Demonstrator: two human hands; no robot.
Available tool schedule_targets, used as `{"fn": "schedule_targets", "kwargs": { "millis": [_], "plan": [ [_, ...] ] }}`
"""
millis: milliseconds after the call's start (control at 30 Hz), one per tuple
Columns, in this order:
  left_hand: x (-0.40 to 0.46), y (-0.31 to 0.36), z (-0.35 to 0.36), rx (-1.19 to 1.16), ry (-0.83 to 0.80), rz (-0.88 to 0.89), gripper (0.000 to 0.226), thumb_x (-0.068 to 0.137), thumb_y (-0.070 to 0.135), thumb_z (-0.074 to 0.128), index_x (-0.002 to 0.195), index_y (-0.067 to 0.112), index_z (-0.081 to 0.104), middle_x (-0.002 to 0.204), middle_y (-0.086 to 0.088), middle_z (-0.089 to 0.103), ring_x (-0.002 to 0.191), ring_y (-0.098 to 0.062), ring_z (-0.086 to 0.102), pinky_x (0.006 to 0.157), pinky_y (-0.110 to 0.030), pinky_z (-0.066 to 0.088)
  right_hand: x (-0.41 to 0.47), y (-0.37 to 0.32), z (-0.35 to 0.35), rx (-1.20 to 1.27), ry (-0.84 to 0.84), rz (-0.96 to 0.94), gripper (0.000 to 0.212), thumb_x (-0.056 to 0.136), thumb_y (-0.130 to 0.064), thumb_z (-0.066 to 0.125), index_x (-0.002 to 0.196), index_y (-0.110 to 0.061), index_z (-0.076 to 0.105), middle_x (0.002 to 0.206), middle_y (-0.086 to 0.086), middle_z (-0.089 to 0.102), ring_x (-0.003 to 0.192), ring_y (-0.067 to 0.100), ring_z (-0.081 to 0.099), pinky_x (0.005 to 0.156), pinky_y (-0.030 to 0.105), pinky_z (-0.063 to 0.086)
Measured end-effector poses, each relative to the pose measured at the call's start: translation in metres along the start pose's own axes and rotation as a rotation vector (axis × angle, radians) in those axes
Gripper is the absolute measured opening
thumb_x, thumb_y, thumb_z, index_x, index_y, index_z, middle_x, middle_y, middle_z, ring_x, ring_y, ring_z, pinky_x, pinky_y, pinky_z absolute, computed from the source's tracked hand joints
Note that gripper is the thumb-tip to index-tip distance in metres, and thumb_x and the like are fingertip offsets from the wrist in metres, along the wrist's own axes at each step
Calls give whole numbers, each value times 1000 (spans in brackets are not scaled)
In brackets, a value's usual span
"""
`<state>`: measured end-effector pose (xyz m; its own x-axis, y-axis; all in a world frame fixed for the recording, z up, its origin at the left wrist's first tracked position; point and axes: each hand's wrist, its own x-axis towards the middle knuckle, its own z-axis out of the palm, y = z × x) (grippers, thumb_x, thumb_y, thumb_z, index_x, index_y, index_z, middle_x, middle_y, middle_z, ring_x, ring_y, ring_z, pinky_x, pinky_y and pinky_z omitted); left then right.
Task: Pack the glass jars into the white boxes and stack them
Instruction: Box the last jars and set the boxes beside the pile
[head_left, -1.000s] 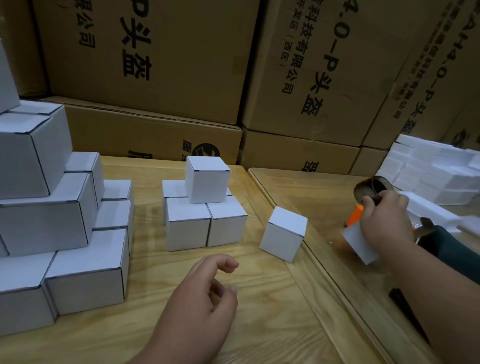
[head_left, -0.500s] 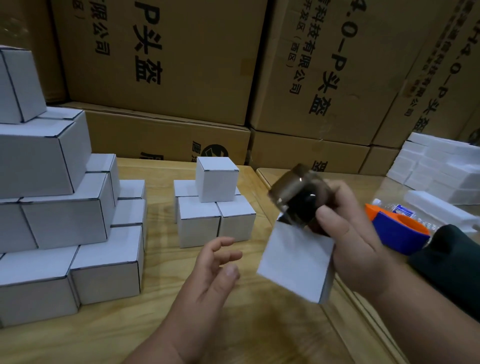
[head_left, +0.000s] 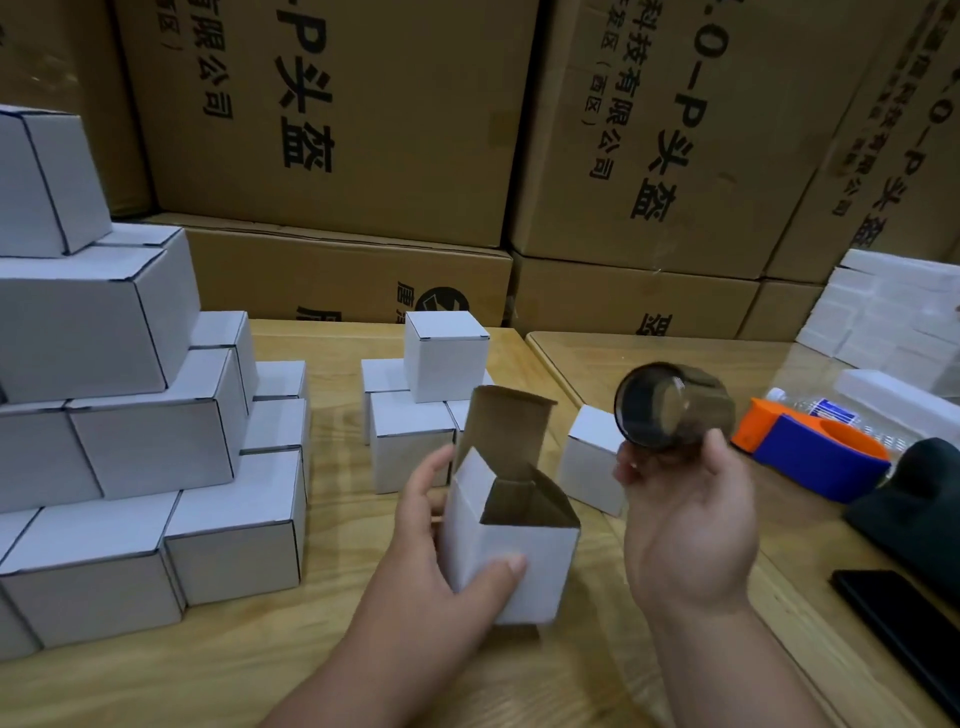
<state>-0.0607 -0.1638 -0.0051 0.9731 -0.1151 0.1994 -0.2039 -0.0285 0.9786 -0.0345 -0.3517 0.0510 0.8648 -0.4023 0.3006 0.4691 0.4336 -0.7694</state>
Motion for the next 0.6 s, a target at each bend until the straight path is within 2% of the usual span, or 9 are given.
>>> {"fn": "schedule_targets", "kwargs": {
  "millis": [100,200,300,333,367,400,467,533,600],
  "plan": [
    [0,-2,4,123,101,46,96,67,57,80,133,81,15,124,43,50,114,7,61,88,-18,50,1,8,-8,87,53,186,38,97,-41,43,109,-9,60,89,14,59,68,22,48,67,37,38],
    [-2,0,8,280,127,93,95,84,42,79,136,82,9,140,47,32,135,-1,48,106,-32,47,-1,15,-11,121,-10,246,38,86,-46,52,100,-11,62,86,16,60,62,22,47,65,37,38],
    [-3,4,10,415,141,153,92,93,37,69,140,80,3,159,28,32,141,-22,49,109,-42,48,-8,21,-9,97,-90,220,39,85,-47,58,100,-11,64,89,18,59,61,21,48,63,36,40],
    [-5,7,11,433,155,189,91,94,38,67,142,78,0,163,27,25,147,-18,40,114,-40,44,-9,23,-8,66,-113,196,38,86,-46,59,100,-11,67,92,20,59,63,22,48,63,35,41],
    [-6,10,11,450,172,243,91,95,39,65,145,75,-1,165,31,15,153,-8,25,120,-35,36,-11,24,-8,30,-135,165,34,88,-43,58,97,-13,70,93,20,59,65,22,49,64,35,42],
    [-7,13,11,479,182,316,89,95,40,62,149,69,-2,166,34,6,155,2,11,122,-29,26,-12,26,-8,-21,-155,128,31,90,-41,57,93,-15,72,91,18,60,67,22,49,64,36,41],
    [-9,16,12,564,171,461,88,93,42,56,161,48,1,169,26,1,156,1,1,125,-25,16,-16,27,-8,-158,-203,33,34,90,-47,59,84,-17,73,83,16,58,70,23,49,66,38,40],
    [-12,17,16,611,121,581,89,92,39,54,165,25,6,173,10,4,159,-12,4,127,-35,15,-21,28,-8,-296,-291,-50,44,88,-56,65,83,-13,70,78,18,57,72,22,51,66,35,43],
    [-15,17,21,598,80,621,90,92,38,55,165,17,6,174,3,4,159,-18,8,123,-43,19,-26,28,-6,-366,-384,-97,34,92,-49,61,89,-16,72,78,4,64,74,15,56,68,27,47]
  ]
}}
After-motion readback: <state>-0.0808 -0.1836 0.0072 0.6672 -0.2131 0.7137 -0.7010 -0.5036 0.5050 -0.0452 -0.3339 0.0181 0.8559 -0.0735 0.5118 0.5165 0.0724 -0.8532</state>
